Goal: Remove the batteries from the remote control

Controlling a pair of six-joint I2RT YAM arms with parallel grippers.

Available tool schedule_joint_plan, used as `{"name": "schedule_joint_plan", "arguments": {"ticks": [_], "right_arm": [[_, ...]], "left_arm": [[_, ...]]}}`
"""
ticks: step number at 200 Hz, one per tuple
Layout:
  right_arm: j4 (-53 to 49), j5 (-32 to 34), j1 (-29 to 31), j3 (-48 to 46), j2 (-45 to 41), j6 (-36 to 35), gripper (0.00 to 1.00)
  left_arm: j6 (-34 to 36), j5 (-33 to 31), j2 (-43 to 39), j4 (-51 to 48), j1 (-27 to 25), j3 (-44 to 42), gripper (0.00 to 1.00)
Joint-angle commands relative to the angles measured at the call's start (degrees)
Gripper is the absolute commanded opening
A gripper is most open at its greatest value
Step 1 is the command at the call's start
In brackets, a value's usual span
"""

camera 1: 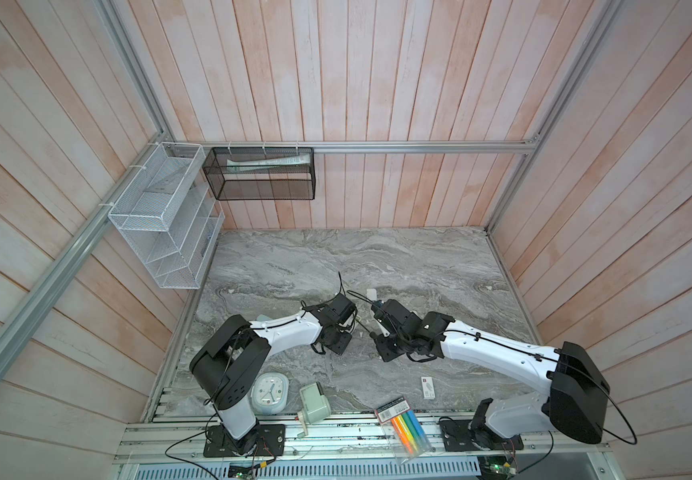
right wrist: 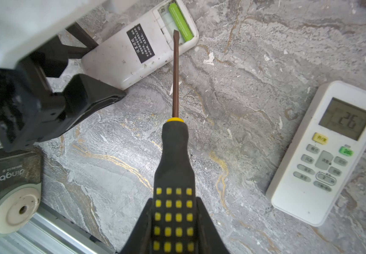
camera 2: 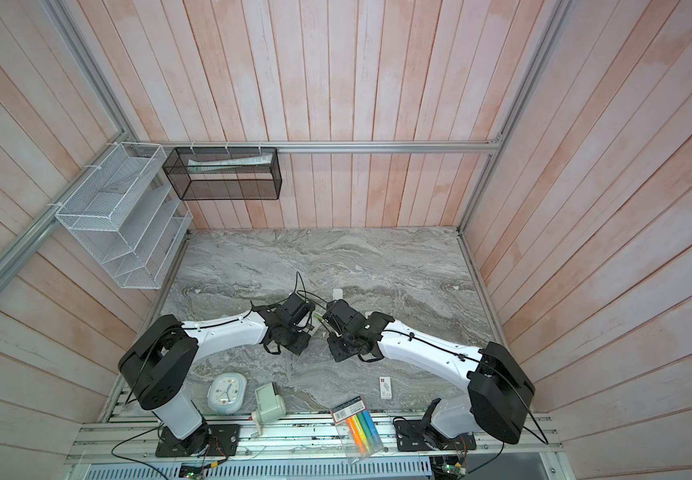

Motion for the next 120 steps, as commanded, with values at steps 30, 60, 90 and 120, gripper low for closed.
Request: {"name": "schedule_joint_plan", "arguments": {"ticks": [30, 60, 90, 120], "right_arm": [[-1.21, 1.20, 0.44, 1.65, 2.23, 1.40, 0.00], [-0.32, 0.91, 0.43, 2.08, 3.17, 1.57, 0.00], [-0.21, 2.32, 0.69, 2.12, 4.58, 2.72, 0.00], [0.92, 5.05, 2.50, 1.87, 6.42, 4.93, 0.00]], "left_arm": [[-1.14, 1.32, 2.55, 0.76, -0.82, -0.90, 0.58], [-1.26, 1.19, 3.22, 0.80, -1.14, -0.47, 0.57], [-1.70, 1.84, 3.40, 1.03, -1.51, -0.24, 0.57], [-1.97, 2.63, 3.39, 1.39, -1.67, -0.20, 0.57]]}}
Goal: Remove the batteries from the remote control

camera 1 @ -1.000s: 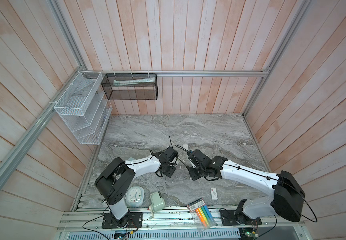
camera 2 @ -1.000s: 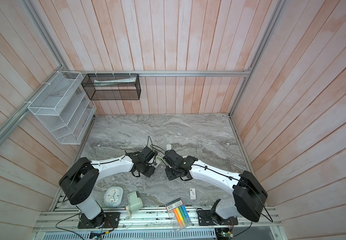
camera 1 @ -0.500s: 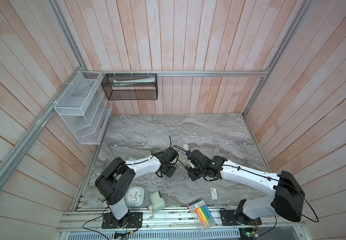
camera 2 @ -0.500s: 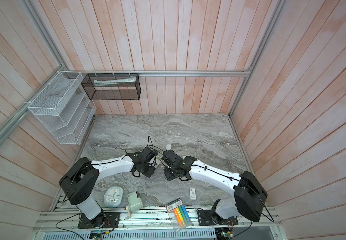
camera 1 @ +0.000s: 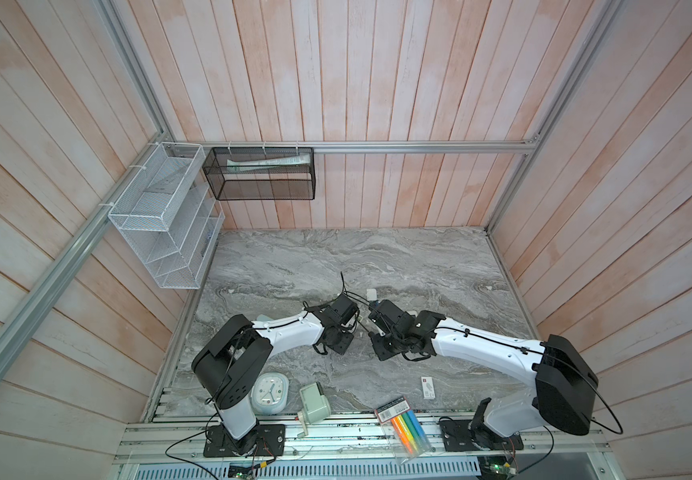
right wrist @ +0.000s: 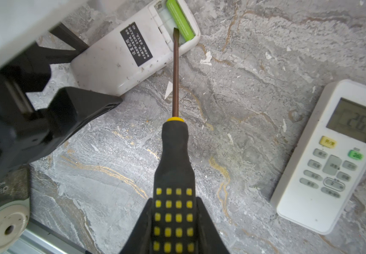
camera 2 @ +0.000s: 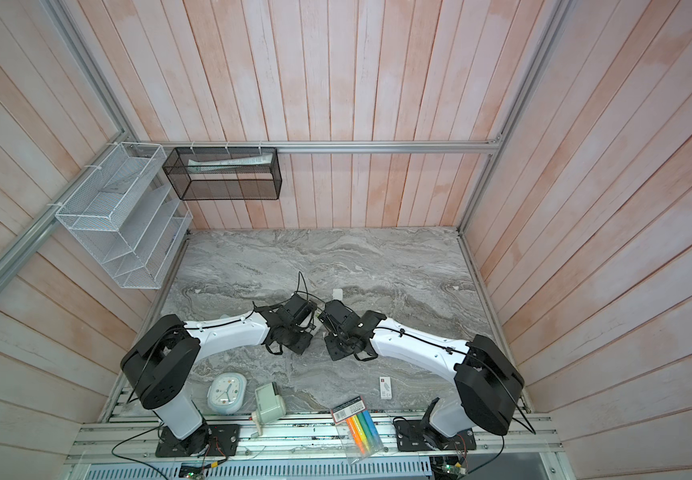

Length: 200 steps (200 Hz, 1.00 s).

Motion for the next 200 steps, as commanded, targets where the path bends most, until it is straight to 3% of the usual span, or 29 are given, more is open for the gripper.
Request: {"name": "schedule_joint_plan", "arguments": {"ticks": [1, 71, 200], "right_arm": [[-0.18, 2.92, 1.61, 0.67, 2.03, 2.65, 0.00], [3.91, 4.10, 4.50, -0.38, 5.16, 5.37, 0.00], [5.67, 6.40, 4.47, -2.07, 0.07, 3.81, 0.00]], "left_arm": [[-1.22, 3.46, 2.74, 0.34, -0.69, -0.59, 0.57], [-1.49, 3.60, 3.05, 0.34, -0.73, -0.81, 0.57], [-1.05, 2.83, 3.26, -1.77, -0.73, -0.68, 0.57]]}}
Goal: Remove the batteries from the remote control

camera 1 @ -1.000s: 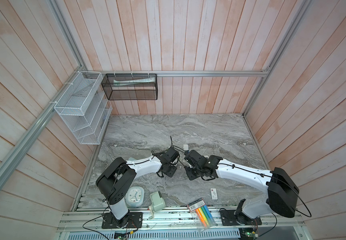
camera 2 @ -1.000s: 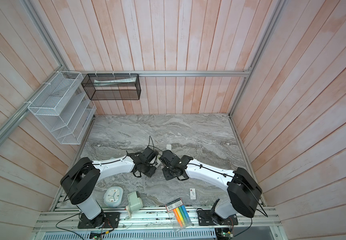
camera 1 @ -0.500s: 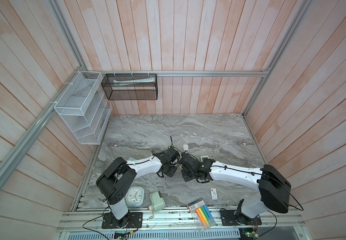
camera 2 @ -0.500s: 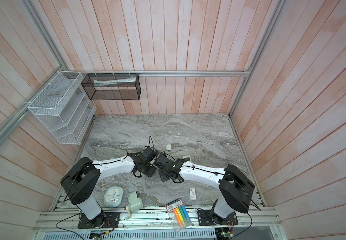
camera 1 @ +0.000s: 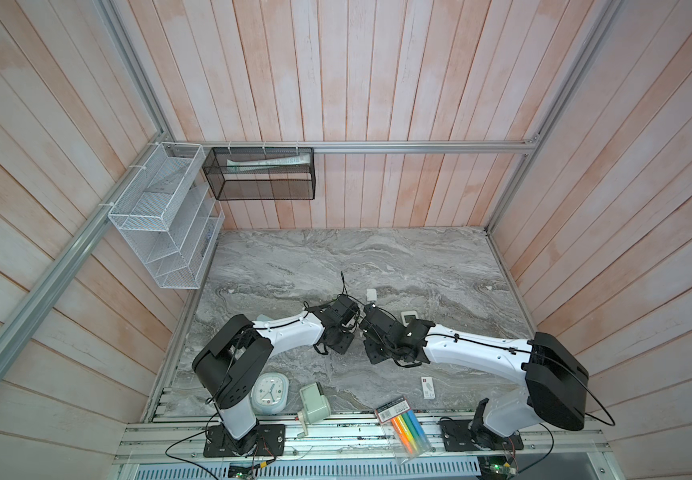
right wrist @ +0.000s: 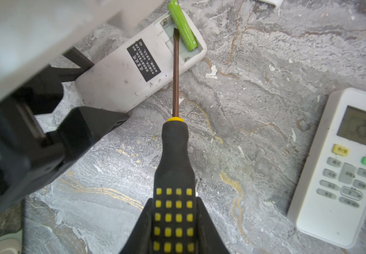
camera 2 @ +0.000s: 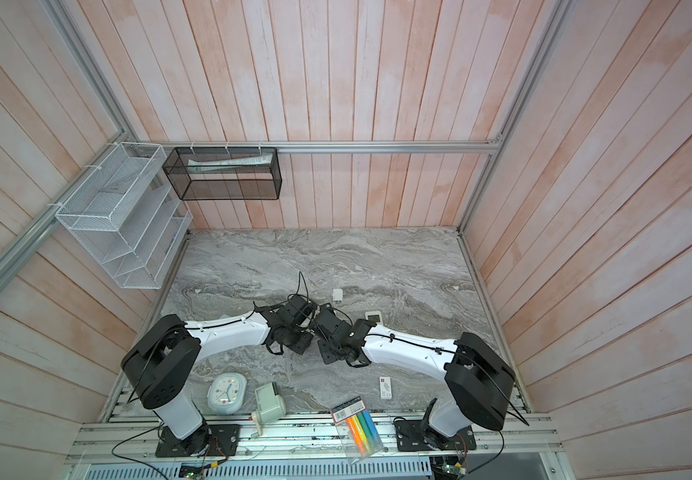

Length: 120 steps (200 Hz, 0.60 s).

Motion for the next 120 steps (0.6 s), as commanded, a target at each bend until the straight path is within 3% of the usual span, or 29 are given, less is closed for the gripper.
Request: {"name": "schedule_joint_plan", "arguments": {"ticks": [1, 120], "right_arm": [[0.28, 0.46, 0.37, -0.76, -1.64, -0.82, 0.00], [0.92, 2.99, -0.79, -1.63, -4.31, -1.62, 0.00]], "left_arm": [[-0.63, 2.95, 3.03, -1.93, -0.53, -0.83, 0.57], [-0.37, 2.77, 2.34, -3.34, -0.53, -1.07, 0.57]]}}
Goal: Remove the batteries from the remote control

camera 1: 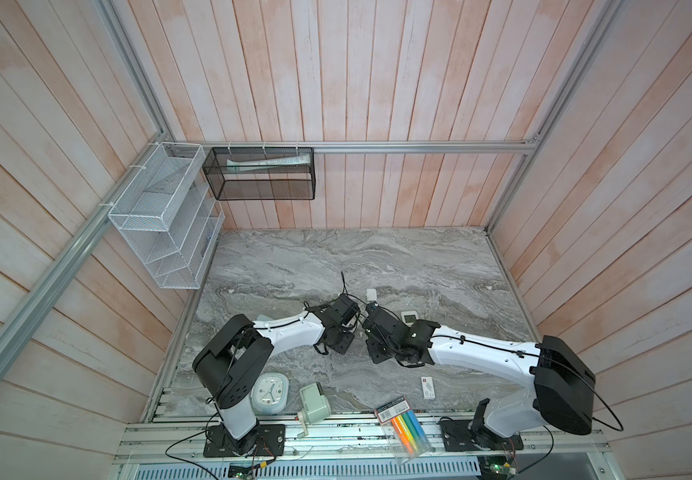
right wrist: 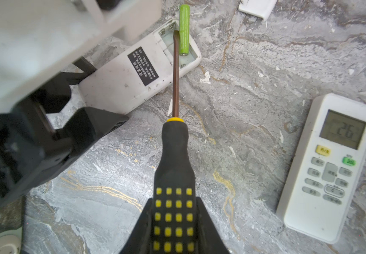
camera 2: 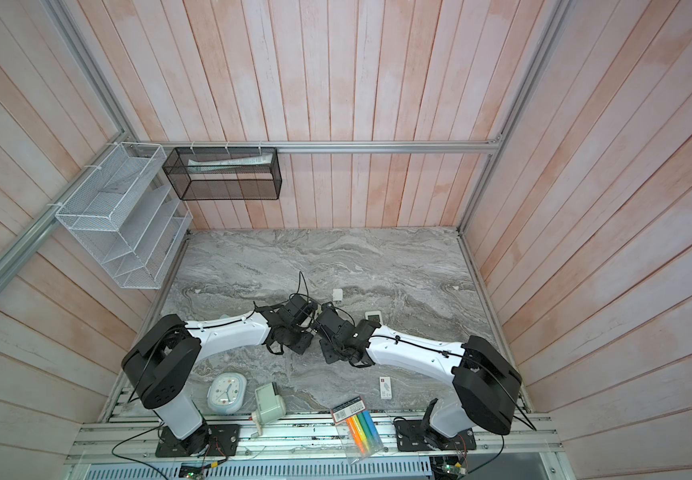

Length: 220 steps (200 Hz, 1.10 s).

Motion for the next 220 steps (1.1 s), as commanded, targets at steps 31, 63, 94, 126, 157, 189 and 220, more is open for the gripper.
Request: {"name": "schedule_joint_plan", "arguments": {"ticks": [31, 63, 94, 126, 157, 189, 220], "right_arm": [[1.22, 2.03, -1.35, -1.10, -2.25, -0.83, 0.00], [1.36, 1.92, -1.98, -1.34, -2.24, -1.64, 0.00], [3.35, 0.61, -2.07, -1.18, -2.42, -3.00, 0.00], [8.09, -5.20, -1.99, -1.88, -3.12, -5.28, 0.00], [7.44, -6.15, -2.10, -2.61, -2.35, -3.55, 0.00], [8.25, -5.86, -2.58, -4.78, -2.00, -1.86, 0.00], [10.62, -5.95, -3.20, -6.14, -1.49, -1.58, 0.00]], "left_arm": [[-0.46, 2.59, 2.29, -3.38, -0.51, -1.16, 0.57], [-0.41, 2.59, 2.23, -3.59, -0.47, -1.17, 0.57], [-0.22, 2.59, 2.23, -3.74, -0.51, -0.99, 0.57], [-0.30, 2.59, 1.96, -3.61, -0.55, -1.16, 0.57], [-0.36, 2.50, 1.83, -3.52, -0.51, -1.34, 0.57], [-0.39, 2.50, 1.71, -3.50, -0.47, -1.34, 0.56], [-0.39, 2.50, 1.53, -3.61, -0.51, -1.51, 0.57]]}}
